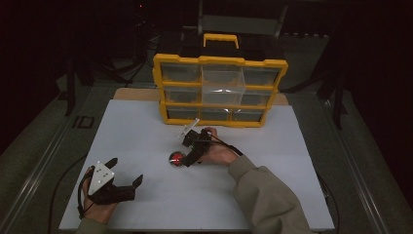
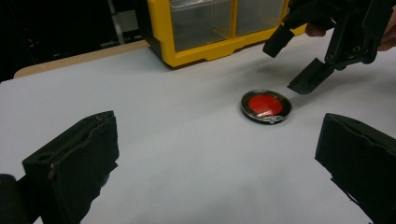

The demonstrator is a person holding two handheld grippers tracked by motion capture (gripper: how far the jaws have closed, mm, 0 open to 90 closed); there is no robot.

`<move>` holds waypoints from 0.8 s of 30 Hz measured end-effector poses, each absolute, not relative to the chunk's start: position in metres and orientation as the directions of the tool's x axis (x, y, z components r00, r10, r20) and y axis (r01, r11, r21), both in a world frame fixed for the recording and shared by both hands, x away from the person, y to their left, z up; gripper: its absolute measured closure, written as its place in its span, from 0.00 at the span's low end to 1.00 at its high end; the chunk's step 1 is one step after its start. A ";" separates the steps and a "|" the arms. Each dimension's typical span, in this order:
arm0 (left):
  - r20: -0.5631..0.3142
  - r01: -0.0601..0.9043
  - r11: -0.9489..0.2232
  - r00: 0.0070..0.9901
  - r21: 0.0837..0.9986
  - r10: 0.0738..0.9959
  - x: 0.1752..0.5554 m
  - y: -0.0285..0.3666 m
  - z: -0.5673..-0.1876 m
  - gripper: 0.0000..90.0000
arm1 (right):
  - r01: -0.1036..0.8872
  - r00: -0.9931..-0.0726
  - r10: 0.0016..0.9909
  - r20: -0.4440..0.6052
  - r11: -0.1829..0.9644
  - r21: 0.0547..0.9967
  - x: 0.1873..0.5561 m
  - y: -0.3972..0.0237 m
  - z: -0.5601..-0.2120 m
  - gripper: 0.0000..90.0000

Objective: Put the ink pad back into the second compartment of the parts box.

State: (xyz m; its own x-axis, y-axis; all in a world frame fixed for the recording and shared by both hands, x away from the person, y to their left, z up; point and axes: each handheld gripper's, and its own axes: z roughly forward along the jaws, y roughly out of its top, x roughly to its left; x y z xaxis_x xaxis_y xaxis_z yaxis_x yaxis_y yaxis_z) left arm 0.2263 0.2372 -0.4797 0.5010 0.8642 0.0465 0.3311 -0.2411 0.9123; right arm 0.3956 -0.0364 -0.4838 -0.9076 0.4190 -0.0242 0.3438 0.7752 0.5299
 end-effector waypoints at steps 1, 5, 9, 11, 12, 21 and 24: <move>0.047 0.331 -0.241 0.501 0.912 0.864 0.226 0.237 -0.480 0.00 | 0.343 -0.908 0.417 -0.025 0.778 0.527 0.396 -0.036 -0.484 0.09; 0.046 0.331 -0.241 0.502 0.912 0.863 0.226 0.237 -0.480 0.00 | 0.337 -0.913 0.407 -0.024 0.787 0.518 0.396 -0.033 -0.485 0.09; 0.046 0.332 -0.243 0.504 0.911 0.862 0.226 0.237 -0.480 0.00 | 0.330 -0.917 0.397 -0.025 0.795 0.509 0.397 -0.031 -0.487 0.09; 0.046 0.332 -0.243 0.504 0.911 0.863 0.226 0.237 -0.480 0.00 | 0.336 -0.916 0.401 -0.016 0.788 0.517 0.397 -0.029 -0.488 0.09; 0.046 0.332 -0.243 0.504 0.911 0.863 0.226 0.237 -0.480 0.00 | 0.331 -0.918 0.397 -0.019 0.791 0.515 0.398 -0.028 -0.488 0.09; 0.046 0.332 -0.242 0.503 0.912 0.863 0.226 0.237 -0.480 0.00 | 0.350 -0.914 0.406 -0.005 0.793 0.498 0.397 -0.021 -0.495 0.09; 0.045 0.332 -0.241 0.503 0.912 0.863 0.227 0.238 -0.480 0.00 | 0.347 -0.917 0.398 -0.001 0.800 0.489 0.398 -0.020 -0.497 0.09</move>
